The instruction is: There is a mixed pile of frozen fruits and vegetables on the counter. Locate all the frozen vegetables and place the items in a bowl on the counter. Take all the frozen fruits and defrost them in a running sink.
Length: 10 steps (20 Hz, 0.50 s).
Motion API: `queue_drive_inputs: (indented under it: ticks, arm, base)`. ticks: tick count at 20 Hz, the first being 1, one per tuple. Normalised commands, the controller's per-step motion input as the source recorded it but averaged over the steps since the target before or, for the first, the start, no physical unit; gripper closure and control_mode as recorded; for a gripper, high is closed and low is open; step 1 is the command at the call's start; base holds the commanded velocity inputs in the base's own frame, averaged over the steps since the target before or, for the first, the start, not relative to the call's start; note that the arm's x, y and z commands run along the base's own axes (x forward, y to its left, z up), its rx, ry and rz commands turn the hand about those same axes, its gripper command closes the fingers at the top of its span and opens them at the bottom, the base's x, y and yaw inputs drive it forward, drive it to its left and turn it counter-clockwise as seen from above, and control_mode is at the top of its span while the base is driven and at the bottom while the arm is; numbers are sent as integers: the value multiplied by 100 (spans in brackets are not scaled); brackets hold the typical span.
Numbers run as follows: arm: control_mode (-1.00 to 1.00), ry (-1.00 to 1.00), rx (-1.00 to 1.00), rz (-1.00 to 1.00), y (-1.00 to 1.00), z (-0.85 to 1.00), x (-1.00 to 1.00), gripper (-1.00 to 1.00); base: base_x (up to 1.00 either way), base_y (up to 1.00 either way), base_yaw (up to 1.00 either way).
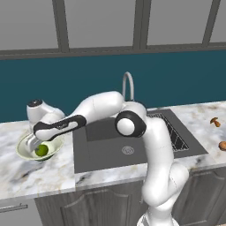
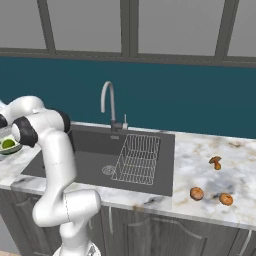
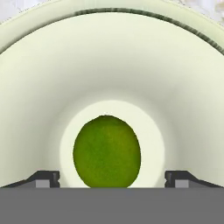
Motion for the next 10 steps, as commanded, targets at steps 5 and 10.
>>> queue_drive_inputs:
  ticks: [5, 10]
  arm:
    - [-100, 0, -4, 0, 1, 24, 3, -100]
    - [-100, 0, -7, 0, -3, 42, 0, -100]
  base:
    - [0, 0, 0]
    - [0, 0, 0]
